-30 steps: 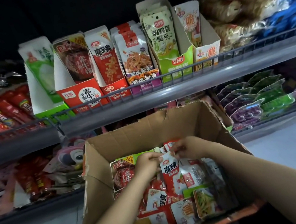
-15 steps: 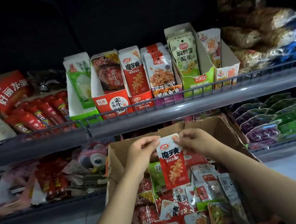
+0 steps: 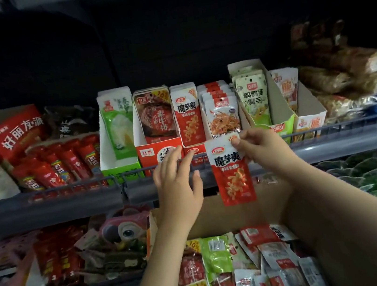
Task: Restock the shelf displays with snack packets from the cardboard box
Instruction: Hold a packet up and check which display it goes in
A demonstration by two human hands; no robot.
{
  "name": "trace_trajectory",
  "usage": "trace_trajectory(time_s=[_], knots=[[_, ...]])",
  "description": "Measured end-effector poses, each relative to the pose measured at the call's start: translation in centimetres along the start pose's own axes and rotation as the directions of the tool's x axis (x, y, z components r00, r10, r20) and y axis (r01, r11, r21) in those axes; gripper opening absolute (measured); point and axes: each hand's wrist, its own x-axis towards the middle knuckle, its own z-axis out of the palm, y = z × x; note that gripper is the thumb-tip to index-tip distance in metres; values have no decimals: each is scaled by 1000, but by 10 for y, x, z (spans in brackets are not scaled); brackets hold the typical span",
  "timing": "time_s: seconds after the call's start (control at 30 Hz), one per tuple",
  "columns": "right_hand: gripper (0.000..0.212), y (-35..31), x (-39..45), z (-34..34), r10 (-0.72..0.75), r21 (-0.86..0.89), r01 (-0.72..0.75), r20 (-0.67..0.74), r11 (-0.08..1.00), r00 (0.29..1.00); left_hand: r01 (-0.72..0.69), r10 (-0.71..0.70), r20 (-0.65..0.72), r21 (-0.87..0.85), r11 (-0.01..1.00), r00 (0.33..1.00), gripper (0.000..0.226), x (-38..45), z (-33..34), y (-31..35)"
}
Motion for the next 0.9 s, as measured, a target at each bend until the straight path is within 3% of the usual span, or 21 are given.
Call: trace_trajectory(time_s=[0.33,0.6,0.9], knots=[[20,-58,74,11,-150,-20,149,-211,989,966,9,-77,271,243,970,960,62,10,8,-18],[19,-89,112,24,-229,-20,236,-335,972,914,6,-50,207,205,979,977,62,11,13,-18],[27,-65,140,49,-138,-294,77,-195,953,971,-25,-7,119,264,964,993,63,9,19,-24]])
